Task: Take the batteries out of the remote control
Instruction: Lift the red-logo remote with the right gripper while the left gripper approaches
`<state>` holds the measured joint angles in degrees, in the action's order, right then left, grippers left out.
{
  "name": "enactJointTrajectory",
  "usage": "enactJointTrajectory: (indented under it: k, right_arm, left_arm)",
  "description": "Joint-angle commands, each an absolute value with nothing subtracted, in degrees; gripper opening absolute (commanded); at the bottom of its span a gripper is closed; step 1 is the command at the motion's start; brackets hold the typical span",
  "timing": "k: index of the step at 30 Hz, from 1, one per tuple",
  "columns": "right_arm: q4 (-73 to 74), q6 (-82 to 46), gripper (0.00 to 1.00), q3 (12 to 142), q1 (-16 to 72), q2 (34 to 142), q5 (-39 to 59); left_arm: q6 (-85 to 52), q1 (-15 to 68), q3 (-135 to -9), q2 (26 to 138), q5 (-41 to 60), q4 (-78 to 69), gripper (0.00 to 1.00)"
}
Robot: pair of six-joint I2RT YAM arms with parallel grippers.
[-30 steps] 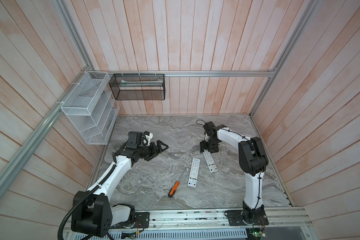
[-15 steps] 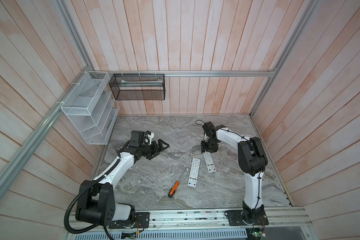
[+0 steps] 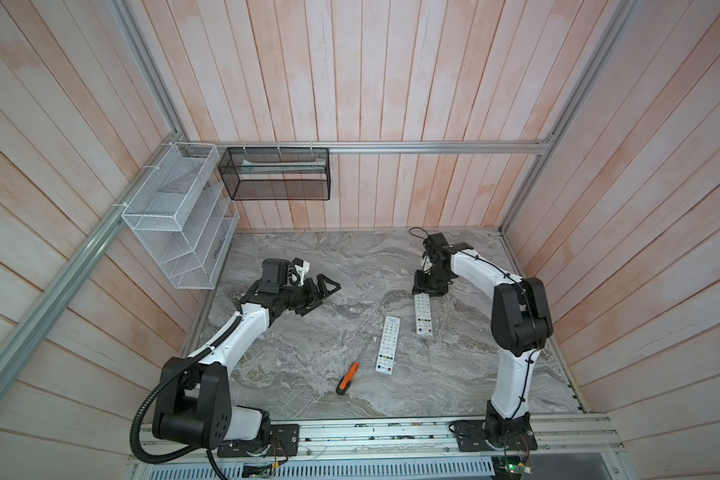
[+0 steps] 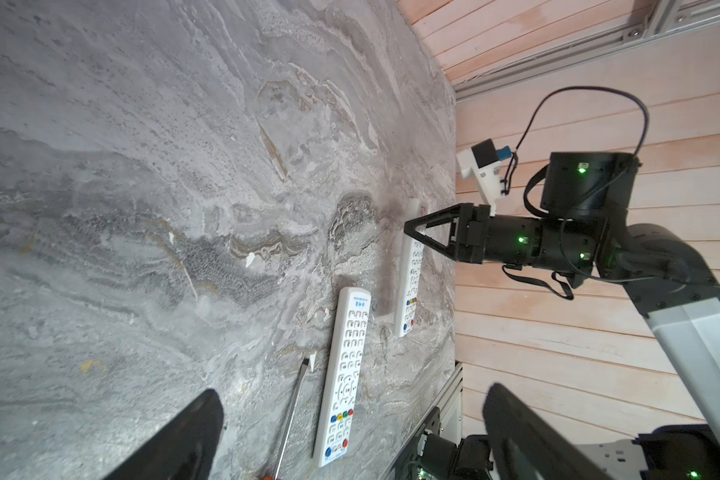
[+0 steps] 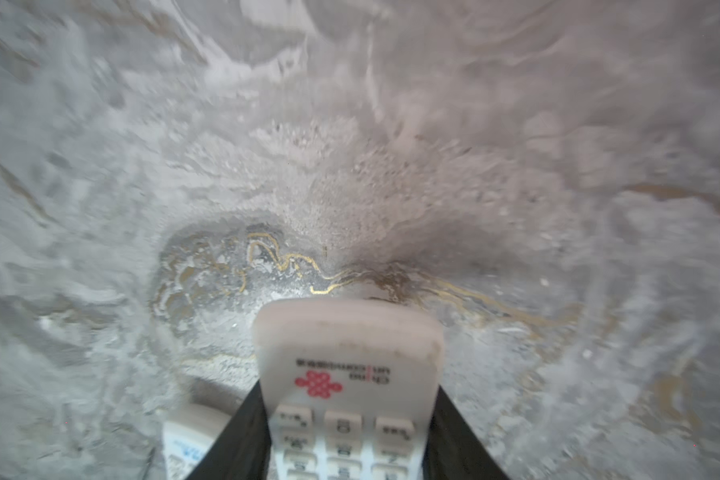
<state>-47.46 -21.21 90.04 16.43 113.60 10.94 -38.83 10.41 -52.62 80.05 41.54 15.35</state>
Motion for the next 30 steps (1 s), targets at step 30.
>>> enactJointTrajectory:
  k: [30]
  right_arm:
    - [-13.49, -66.54, 0.42, 77.68, 22.68, 95.46, 30.27]
  left_arm:
    - [-36.32, 28.26, -68.17, 91.97, 45.55, 10.71, 0.84]
